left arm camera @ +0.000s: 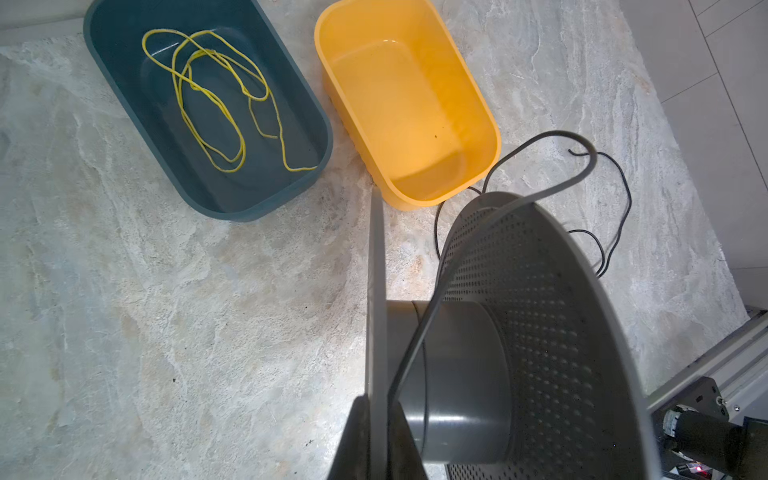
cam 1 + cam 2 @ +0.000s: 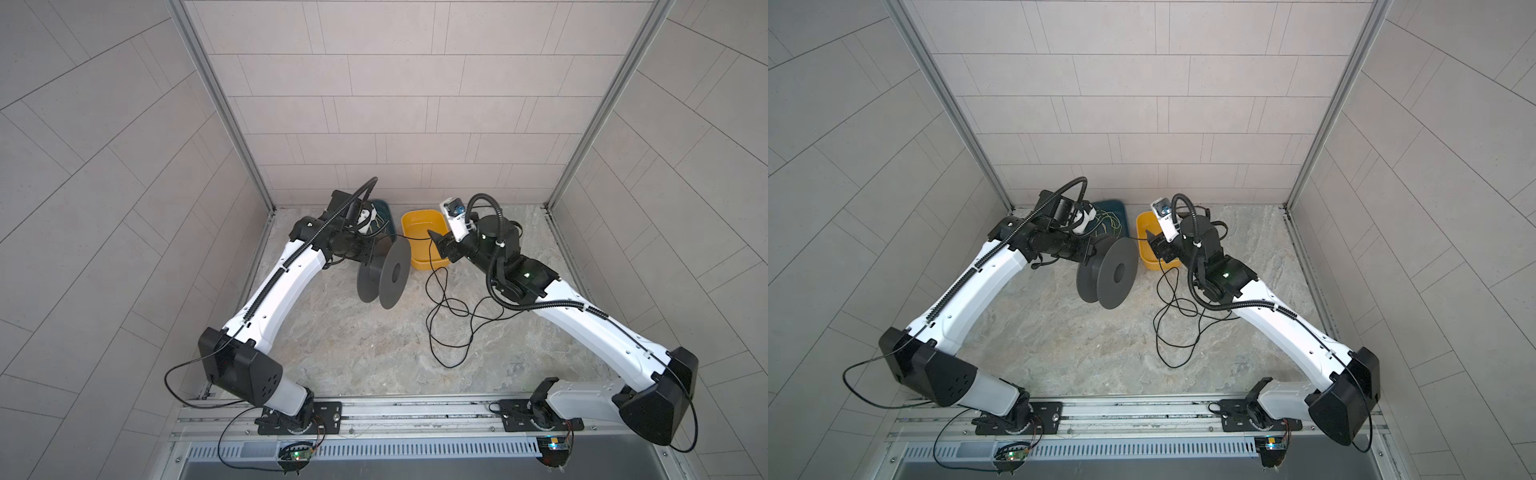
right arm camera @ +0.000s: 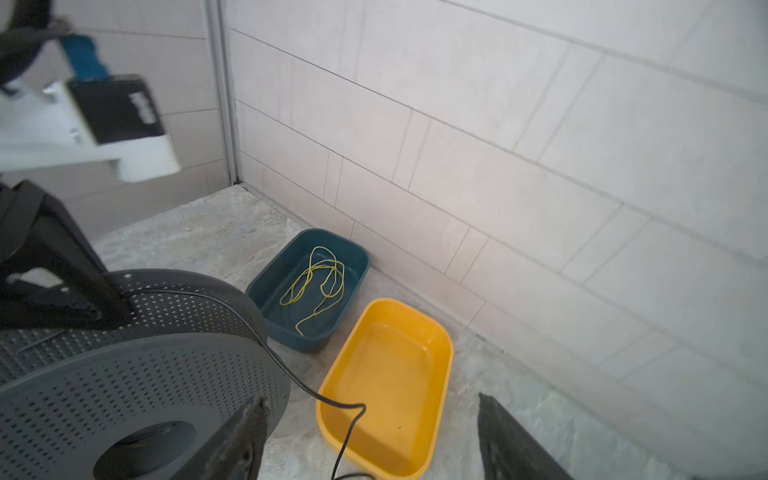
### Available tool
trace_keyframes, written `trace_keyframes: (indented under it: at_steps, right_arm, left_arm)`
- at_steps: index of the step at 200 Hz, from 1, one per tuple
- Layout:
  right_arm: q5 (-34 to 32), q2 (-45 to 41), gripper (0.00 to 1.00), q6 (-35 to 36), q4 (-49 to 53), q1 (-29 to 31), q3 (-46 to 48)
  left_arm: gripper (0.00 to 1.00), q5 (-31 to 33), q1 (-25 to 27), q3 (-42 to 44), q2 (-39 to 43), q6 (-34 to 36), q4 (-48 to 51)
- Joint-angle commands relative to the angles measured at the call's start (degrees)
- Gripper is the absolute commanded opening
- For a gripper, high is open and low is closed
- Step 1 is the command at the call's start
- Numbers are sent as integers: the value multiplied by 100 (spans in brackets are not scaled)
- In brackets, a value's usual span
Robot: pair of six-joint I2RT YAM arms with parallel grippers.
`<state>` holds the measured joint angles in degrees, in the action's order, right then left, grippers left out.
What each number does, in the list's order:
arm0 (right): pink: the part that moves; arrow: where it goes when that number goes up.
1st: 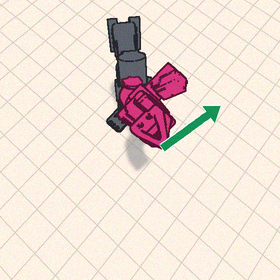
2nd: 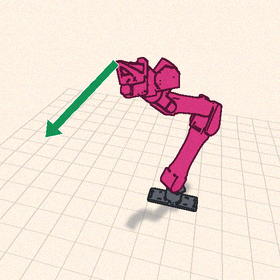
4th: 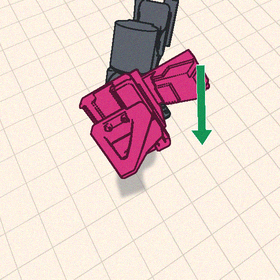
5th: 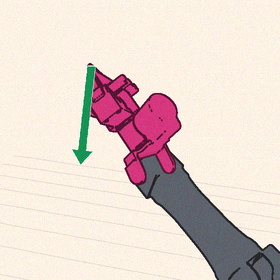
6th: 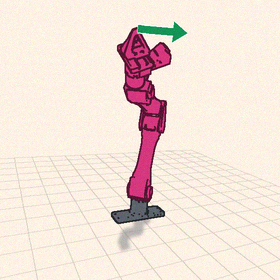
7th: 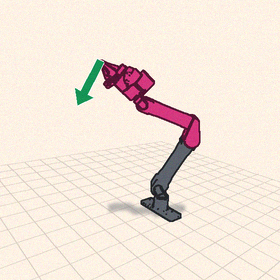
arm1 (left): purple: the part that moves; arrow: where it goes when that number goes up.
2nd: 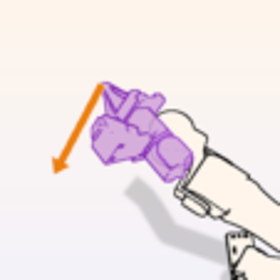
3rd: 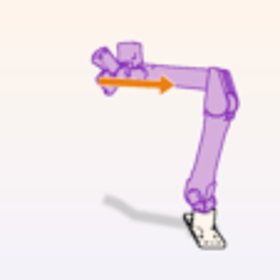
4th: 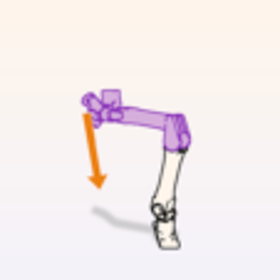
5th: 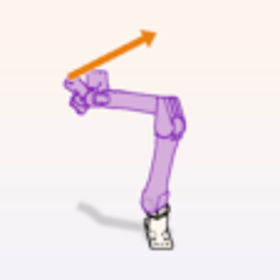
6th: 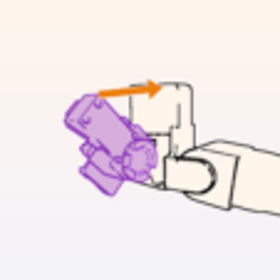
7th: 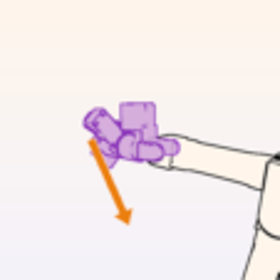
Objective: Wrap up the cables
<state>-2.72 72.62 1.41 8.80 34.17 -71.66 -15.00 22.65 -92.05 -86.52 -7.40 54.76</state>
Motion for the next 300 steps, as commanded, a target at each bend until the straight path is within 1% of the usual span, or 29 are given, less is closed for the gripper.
trace_keyframes:
  at_steps: [1, 13, 23, 35, 48, 70, 83, 91, 105, 111, 129, 158, 183, 193, 213, 257, 268, 287, 300]
  right_arm:
    - [547, -143, 83, -1551, 1207, -358, -211]
    - [861, -148, 87, -1813, 1527, -578, -228]
    - [958, -190, 91, -1876, 1673, -663, -143]
    - [1167, -279, 95, -1773, 1729, -735, 71]
    - [1090, -334, 99, -1679, 1843, -784, 267]
    - [780, -438, 99, -1657, 1665, -805, 740]
    - [674, -530, 99, -1681, 1435, -798, 1011]
    - [702, -600, 99, -1670, 1180, -803, 1249]
    - [984, -679, 99, -1530, 859, -833, 1570]
    - [954, -664, 99, -1517, 741, -833, 1674]
    - [1057, -588, 93, -1415, 206, -833, 2013]
    - [1788, -461, 82, -1442, -1281, -833, 2639]
    - [2319, -141, 79, -1184, -1849, -825, 2621]
    - [2412, -8, 80, -1123, -2114, -825, 2650]
    - [2659, 313, 87, -957, -2408, -825, 2588]
    - [2983, 1057, 86, -976, -3134, -817, 2314]
    - [3113, 1292, 86, -954, -3184, -816, 2164]
    - [3359, 1692, 85, -775, -2877, -816, 1777]
    - [3410, 1896, 83, -796, -2903, -818, 1668]
  left_arm:
    - [0, 50, 12, -291, 212, 62, 66]
    - [0, 91, 11, -313, 290, 37, 76]
    - [0, 163, 11, -344, 347, -6, 92]
    - [0, 194, 11, -376, 414, -40, 110]
    - [0, 215, 10, -480, 468, -68, 171]
    - [0, 185, -2, -640, 551, -176, 204]
    - [0, 38, -24, -716, 592, -240, 192]
    - [0, -54, -43, -774, 604, -277, 203]
    - [0, -244, -101, -888, 598, -356, 249]
    - [0, -319, -124, -939, 593, -383, 285]
    - [0, -514, -181, -1056, 590, -420, 371]
    - [0, -588, -226, -1164, 628, -391, 512]
    - [0, -631, -270, -1232, 670, -349, 627]
    - [0, -649, -275, -1245, 688, -331, 641]
    - [0, -718, -288, -1279, 728, -351, 668]
    - [0, -852, -331, -1353, 791, -405, 713]
    - [0, -875, -341, -1373, 802, -428, 703]
    - [0, -912, -341, -1436, 802, -451, 725]
    - [0, -943, -349, -1503, 803, -450, 760]
